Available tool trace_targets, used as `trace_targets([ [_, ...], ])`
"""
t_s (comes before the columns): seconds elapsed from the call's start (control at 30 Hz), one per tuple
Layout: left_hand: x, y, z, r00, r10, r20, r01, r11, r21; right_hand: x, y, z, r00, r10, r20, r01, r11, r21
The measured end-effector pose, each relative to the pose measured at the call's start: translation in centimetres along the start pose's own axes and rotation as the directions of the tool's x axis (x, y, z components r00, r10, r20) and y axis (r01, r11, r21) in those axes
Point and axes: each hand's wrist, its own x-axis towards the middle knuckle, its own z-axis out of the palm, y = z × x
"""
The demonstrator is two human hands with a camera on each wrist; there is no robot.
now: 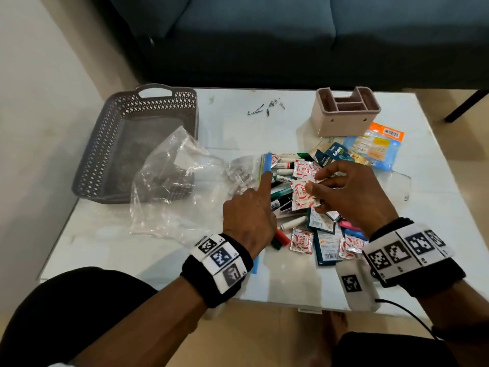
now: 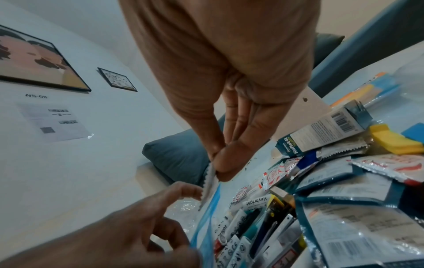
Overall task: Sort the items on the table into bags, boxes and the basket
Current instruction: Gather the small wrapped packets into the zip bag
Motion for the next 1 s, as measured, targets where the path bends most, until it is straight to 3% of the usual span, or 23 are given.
trace_targets([
  [0.1,0.7,-0.3,-1.9,0.999,-0.042,-0.006,0.040,0.976,-0.213,0.0,-0.5,0.6,1.000,0.002,0.007,-0.002,0.995,0.095],
  [0.23,1.2,-1.5,-3.4,0.995,-0.092,-0.031,0.077,0.940,-0.333,0.1,-1.8,2.1,1.000,-0.017,0.023,0.013,0.982,0.187],
  [0.3,1.1,-2.0,-4.1,0.993,-0.100,-0.057,0.072,0.926,-0.371,0.4,-2.3,2.9,0.997,-0.073,0.003,0.072,0.994,0.086],
  [0.4,0.5,-2.6,-5.1,0.993,-0.071,-0.093,0.026,0.909,-0.416,0.8,-2.4,4.2,0.965,-0.262,-0.020,0.249,0.935,-0.254],
  [0.53,-0.7,-3.4,-7.6,0.985,-0.010,-0.172,-0.077,0.868,-0.491,1.1,-3.4,5.6,0.945,-0.308,0.112,0.328,0.897,-0.296],
  [0.67,-1.9,-5.3,-11.2,0.956,-0.017,-0.294,-0.222,0.616,-0.756,1.5,-4.2,6.8,0.900,-0.373,0.225,0.429,0.848,-0.310],
  [0.77,-3.1,-7.1,-13.7,0.922,-0.041,-0.384,-0.327,0.448,-0.832,1.2,-5.2,7.9,0.883,-0.440,0.161,0.453,0.890,-0.049],
  [0.83,-3.9,-8.7,-14.9,0.902,-0.105,-0.418,-0.359,0.352,-0.864,0.3,-6.3,8.4,0.862,-0.501,0.079,0.491,0.864,0.112],
  [0.93,-4.5,-10.8,-16.1,0.883,-0.205,-0.422,-0.378,0.221,-0.899,-1.4,-7.4,8.3,0.792,-0.602,-0.105,0.602,0.798,-0.037],
  [1.0,-4.8,-12.0,-16.4,0.876,-0.259,-0.408,-0.379,0.154,-0.912,-2.5,-8.2,8.1,0.797,-0.601,-0.051,0.601,0.799,-0.022],
])
